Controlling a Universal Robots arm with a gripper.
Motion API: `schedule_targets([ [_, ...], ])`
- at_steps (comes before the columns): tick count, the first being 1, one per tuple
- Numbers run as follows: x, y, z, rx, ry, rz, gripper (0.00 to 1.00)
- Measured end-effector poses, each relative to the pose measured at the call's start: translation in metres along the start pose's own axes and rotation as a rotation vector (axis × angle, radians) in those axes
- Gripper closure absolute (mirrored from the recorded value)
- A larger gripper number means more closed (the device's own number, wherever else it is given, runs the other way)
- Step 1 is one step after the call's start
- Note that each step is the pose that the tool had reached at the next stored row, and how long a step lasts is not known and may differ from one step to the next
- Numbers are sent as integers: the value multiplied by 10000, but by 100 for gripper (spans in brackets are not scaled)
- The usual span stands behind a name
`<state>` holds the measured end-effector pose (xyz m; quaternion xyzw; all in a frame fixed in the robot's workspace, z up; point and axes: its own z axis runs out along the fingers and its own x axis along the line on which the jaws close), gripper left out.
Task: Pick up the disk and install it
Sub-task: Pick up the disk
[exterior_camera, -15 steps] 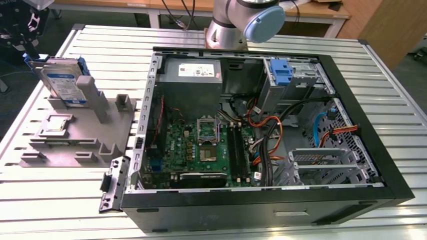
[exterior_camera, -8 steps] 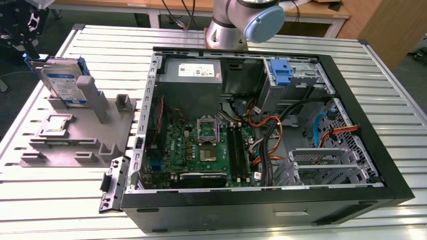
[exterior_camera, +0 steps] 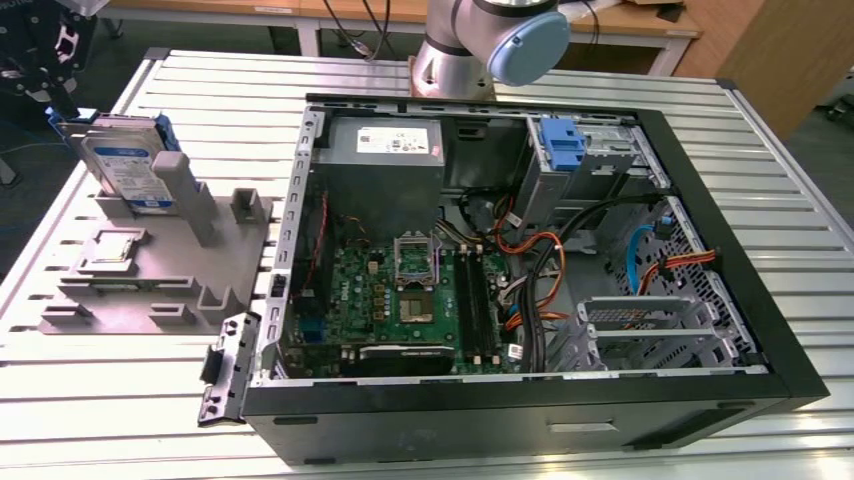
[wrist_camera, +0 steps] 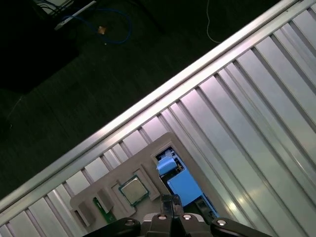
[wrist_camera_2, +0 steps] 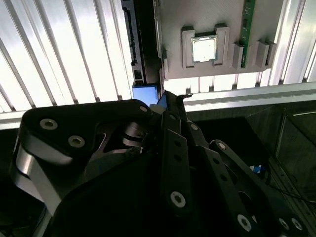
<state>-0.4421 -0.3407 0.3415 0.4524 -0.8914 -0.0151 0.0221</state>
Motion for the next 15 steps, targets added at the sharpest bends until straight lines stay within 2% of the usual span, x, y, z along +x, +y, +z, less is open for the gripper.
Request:
schedule_targets([
  [10, -15, 13, -29, 4, 3, -93, 90],
  [12, -15, 13, -30, 8, 13, -266, 90],
  [15, -15, 13, -27, 22, 36, -787, 90],
])
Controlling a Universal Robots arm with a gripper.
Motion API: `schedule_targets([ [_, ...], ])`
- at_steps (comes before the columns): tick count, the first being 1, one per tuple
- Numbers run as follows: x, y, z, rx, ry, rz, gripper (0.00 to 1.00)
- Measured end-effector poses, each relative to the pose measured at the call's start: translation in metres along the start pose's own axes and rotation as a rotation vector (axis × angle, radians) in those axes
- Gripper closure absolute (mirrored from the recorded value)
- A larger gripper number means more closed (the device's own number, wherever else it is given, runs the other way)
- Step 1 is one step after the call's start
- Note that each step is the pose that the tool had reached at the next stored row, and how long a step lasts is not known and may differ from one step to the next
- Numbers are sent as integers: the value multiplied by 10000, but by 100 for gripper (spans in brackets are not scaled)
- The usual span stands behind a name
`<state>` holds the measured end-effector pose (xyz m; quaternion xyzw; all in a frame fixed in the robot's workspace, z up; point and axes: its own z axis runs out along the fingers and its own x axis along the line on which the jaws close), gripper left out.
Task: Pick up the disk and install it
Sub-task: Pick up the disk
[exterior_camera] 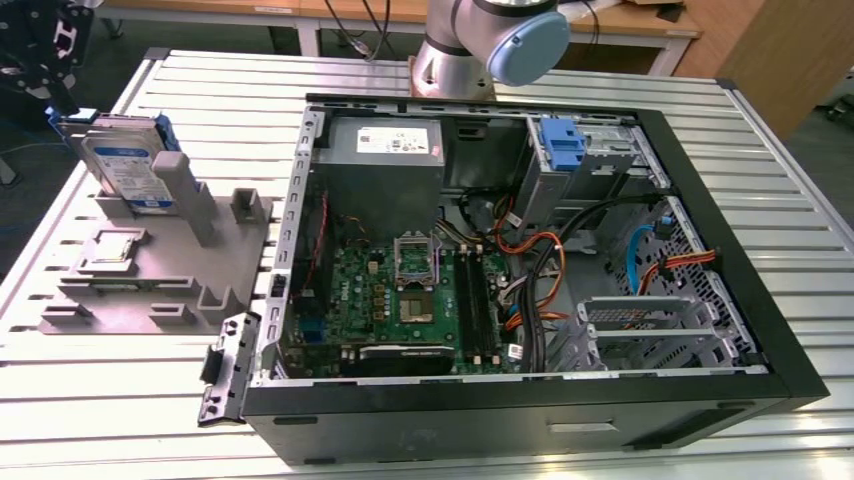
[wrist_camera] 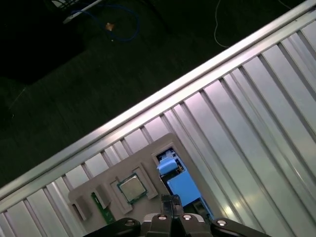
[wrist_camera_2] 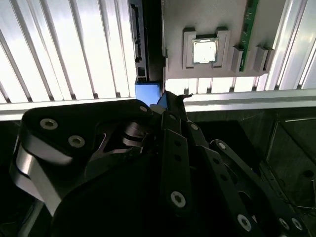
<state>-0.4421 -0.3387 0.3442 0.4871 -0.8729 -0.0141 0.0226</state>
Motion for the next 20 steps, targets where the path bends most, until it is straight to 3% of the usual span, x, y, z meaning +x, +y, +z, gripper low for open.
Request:
schedule_targets([
  [3, 0, 0, 3, 12, 23, -485, 90],
  [5, 0, 1, 3, 84, -10, -595, 90],
  [12, 0, -1, 4, 661, -338, -736, 90],
  [20, 0, 0, 4, 683, -332, -1835, 90],
])
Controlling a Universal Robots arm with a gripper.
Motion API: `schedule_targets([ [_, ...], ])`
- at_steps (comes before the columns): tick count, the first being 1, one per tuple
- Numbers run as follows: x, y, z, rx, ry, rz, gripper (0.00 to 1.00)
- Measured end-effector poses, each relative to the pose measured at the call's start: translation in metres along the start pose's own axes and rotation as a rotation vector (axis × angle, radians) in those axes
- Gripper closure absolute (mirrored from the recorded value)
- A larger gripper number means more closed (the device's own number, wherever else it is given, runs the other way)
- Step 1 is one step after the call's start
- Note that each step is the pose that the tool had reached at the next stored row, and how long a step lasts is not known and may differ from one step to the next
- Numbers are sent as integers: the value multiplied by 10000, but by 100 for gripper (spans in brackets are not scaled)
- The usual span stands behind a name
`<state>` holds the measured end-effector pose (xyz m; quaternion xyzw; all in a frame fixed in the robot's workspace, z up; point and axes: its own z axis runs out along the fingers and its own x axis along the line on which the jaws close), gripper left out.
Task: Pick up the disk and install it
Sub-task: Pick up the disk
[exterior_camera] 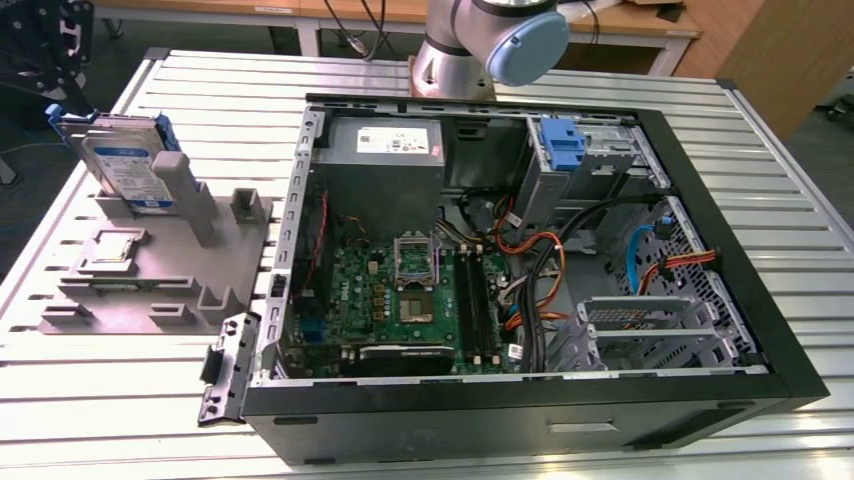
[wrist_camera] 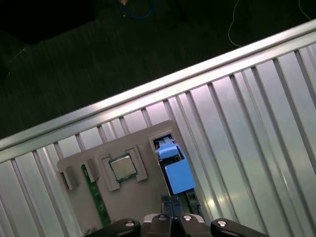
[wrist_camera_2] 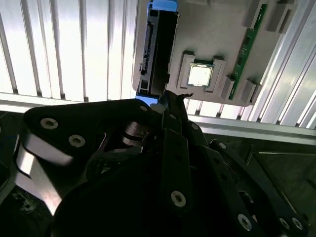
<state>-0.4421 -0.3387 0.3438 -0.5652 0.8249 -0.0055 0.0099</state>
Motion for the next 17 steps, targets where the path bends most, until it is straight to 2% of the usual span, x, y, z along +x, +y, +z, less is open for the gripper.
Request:
schedule_targets([
  [6, 0, 0, 0, -7, -15, -629, 90],
  [17, 0, 0, 0, -6, -17, -681, 90],
])
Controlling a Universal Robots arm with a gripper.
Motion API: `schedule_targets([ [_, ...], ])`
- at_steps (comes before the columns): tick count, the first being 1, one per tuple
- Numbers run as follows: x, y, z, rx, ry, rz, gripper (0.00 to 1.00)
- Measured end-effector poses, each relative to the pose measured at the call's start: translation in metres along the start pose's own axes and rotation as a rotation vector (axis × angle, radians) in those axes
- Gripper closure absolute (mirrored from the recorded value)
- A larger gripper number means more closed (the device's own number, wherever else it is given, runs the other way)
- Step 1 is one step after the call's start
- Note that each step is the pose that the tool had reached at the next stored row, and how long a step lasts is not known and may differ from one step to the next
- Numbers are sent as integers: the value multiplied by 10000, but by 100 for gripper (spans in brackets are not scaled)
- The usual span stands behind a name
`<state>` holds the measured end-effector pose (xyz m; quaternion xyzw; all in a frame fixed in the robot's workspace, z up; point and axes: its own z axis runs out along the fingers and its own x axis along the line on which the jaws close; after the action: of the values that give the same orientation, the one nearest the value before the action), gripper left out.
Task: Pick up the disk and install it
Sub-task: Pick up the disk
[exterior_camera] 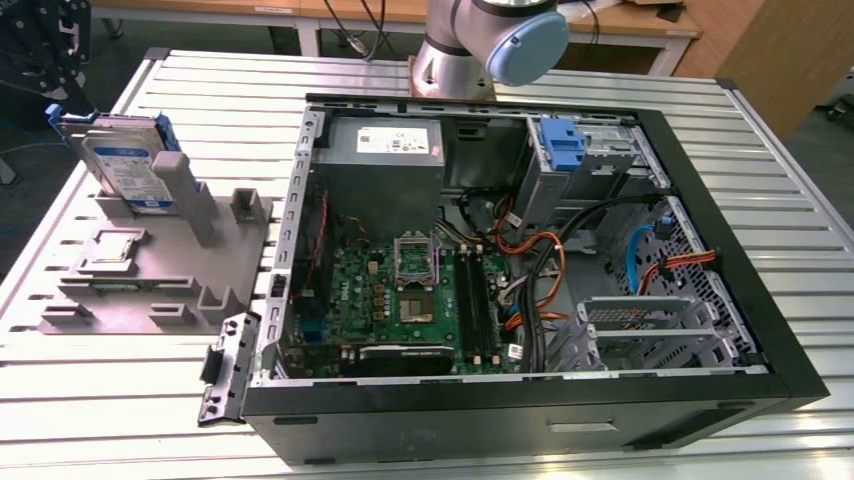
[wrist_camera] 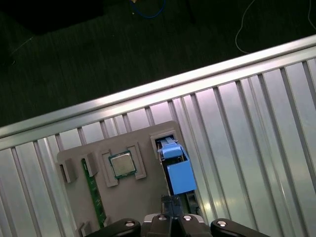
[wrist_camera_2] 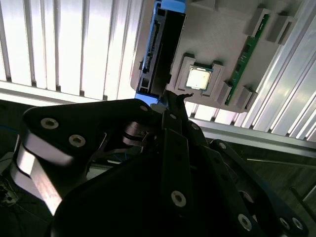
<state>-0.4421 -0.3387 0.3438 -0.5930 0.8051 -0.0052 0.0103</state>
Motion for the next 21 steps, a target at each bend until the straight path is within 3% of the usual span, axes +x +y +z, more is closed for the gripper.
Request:
schedule_targets([
  [5, 0, 0, 0, -1, 0, -21, 90],
  [7, 0, 1, 15, -6, -5, -264, 90],
  [8, 7, 21, 32, -45, -137, -573, 90],
  [11, 22, 72, 33, -150, -544, -564, 90],
  [12, 28, 96, 33, -156, -607, -561, 90],
  [15, 51, 165, 36, -140, -626, -564, 89],
  [16, 54, 172, 36, -140, -626, -568, 83],
  [21, 54, 174, 35, -141, -626, -568, 83],
])
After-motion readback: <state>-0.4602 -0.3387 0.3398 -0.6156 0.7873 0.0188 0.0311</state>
